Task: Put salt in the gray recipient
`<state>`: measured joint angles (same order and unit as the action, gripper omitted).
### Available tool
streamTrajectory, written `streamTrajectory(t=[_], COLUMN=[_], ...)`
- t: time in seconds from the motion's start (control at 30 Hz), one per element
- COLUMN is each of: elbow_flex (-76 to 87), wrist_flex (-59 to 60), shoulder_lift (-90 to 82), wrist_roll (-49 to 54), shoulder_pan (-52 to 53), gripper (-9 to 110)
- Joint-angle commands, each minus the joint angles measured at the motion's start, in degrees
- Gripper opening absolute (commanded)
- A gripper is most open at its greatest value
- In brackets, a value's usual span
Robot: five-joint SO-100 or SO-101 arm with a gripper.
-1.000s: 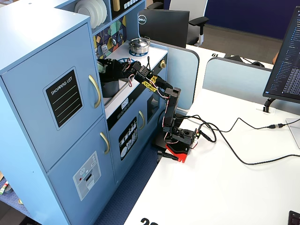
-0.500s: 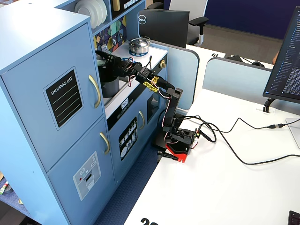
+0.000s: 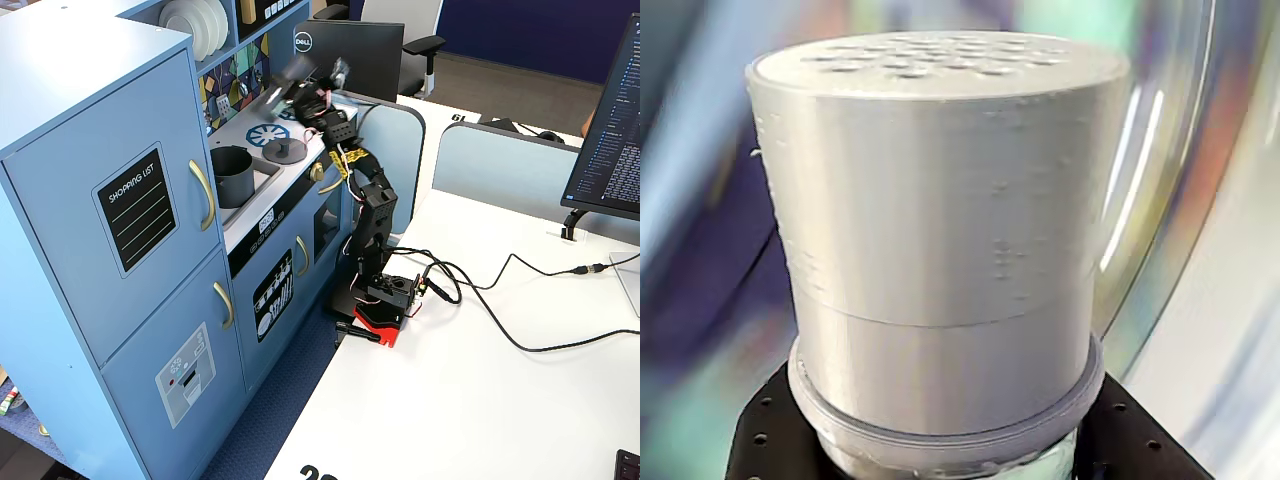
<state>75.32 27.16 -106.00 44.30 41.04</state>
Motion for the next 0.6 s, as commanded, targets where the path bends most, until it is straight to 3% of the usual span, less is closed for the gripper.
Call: streamTrajectory(t=[0.0,0.17,0.57], elbow_flex=[3.1,9.9,18.4], wrist_flex=[-12.2,-20.4,-22.1], shoulder_lift=[-2.6,-1.6,-1.4], wrist_roll=[33.5,42.3,42.4], shoulder_pan=[8.6,12.5,10.8], gripper=[0,0,0])
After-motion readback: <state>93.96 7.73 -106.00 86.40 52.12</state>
